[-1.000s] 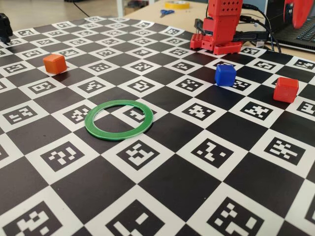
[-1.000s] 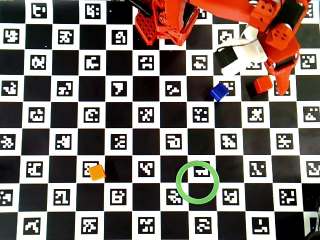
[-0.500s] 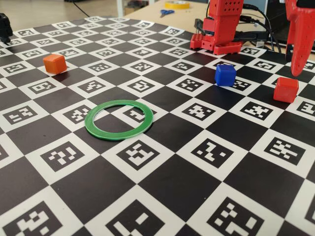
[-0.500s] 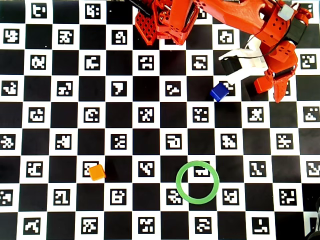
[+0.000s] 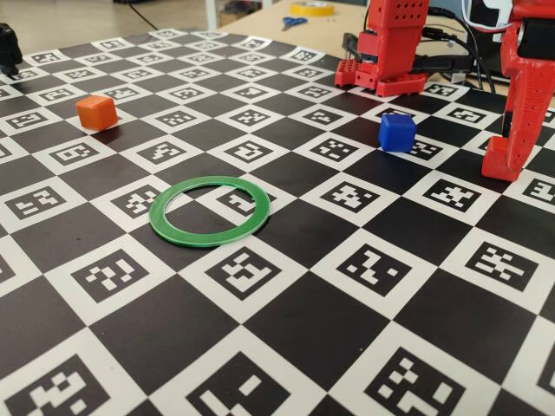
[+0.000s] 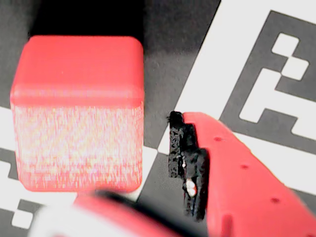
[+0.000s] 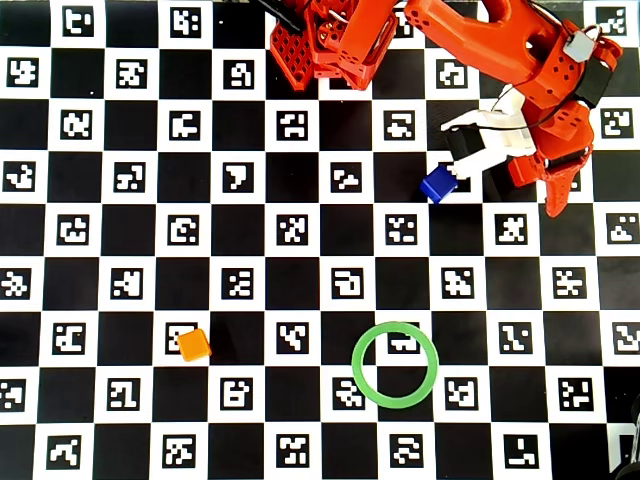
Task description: Grab the red cube then put it in the green circle then put the blue cube on top and finally the orange cube on top
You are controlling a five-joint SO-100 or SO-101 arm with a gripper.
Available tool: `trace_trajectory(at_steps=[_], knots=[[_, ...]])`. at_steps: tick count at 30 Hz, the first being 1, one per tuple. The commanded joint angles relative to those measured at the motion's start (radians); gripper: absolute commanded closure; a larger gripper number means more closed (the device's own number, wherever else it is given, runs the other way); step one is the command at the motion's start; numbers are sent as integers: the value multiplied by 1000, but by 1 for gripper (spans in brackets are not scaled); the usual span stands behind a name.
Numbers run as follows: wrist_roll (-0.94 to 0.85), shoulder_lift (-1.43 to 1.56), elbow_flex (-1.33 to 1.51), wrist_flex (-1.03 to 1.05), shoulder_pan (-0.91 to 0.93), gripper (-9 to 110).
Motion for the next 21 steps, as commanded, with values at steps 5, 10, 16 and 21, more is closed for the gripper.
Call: trace_trajectory(at_steps=[5,10,16,21], knots=[[11,8,-8,-25,-25,54],[2,-2,-15,-28,-21,57],[-14,-17,-23,-35,-5,60],[-29,-38,-43,-35,15,65]])
